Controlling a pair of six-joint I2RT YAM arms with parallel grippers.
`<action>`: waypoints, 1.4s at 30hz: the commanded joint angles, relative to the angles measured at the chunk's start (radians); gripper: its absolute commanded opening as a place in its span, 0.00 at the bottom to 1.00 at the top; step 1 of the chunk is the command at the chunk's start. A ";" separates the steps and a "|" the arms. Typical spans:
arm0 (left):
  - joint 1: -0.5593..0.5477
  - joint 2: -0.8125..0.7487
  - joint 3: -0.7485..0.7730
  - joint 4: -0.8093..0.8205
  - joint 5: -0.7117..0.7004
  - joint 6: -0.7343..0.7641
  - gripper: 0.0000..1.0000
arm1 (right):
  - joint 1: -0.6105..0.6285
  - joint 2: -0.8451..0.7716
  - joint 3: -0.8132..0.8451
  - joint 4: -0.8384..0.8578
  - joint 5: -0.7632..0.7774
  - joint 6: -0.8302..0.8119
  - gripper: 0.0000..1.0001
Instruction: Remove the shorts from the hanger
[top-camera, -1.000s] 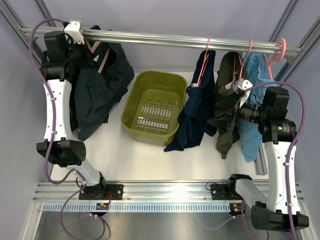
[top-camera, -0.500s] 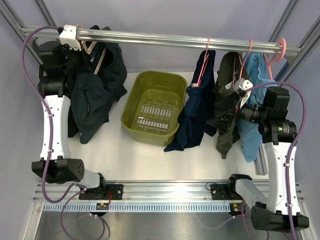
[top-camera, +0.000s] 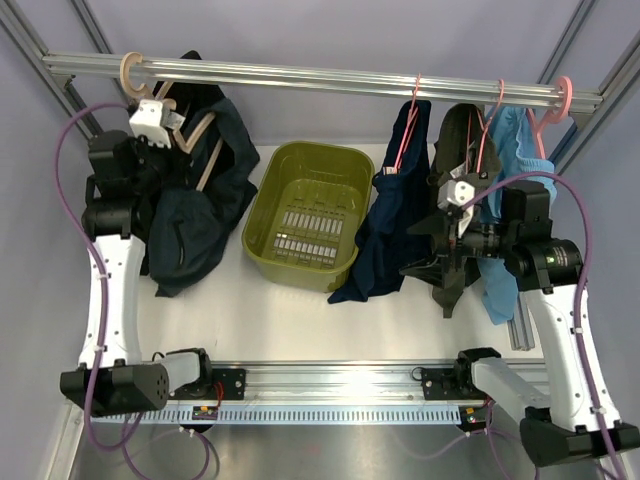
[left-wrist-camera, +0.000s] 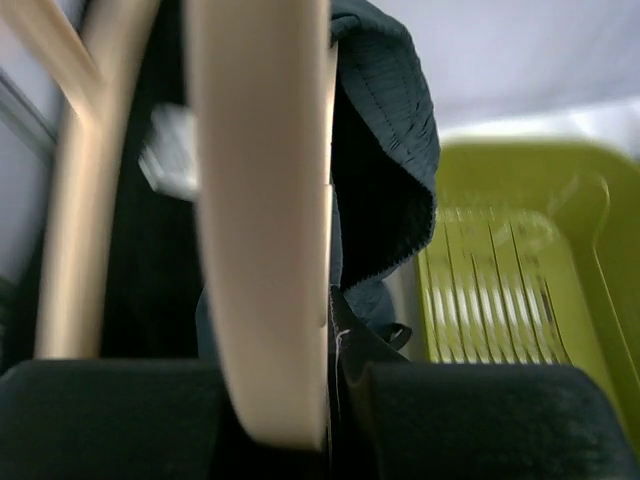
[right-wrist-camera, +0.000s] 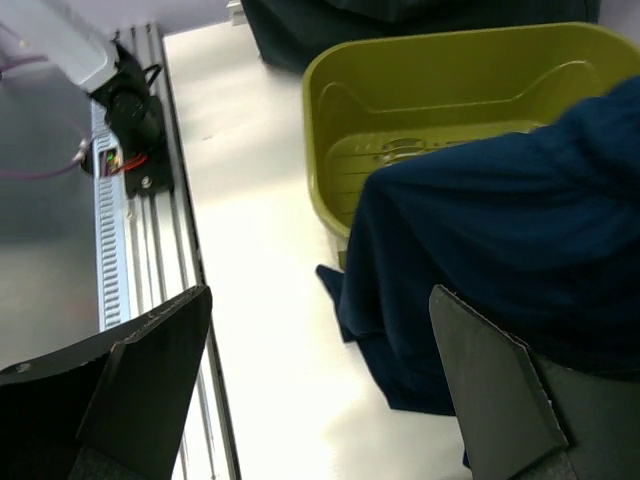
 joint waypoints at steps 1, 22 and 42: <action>0.003 -0.142 -0.092 0.037 0.063 -0.025 0.00 | 0.155 0.011 -0.006 -0.017 0.152 -0.028 0.97; 0.003 -0.653 -0.369 -0.043 0.094 -0.324 0.00 | 0.792 0.827 0.916 0.431 0.932 0.632 0.92; 0.003 -0.701 -0.343 -0.141 0.136 -0.306 0.00 | 0.839 1.080 1.060 0.509 0.800 0.318 0.87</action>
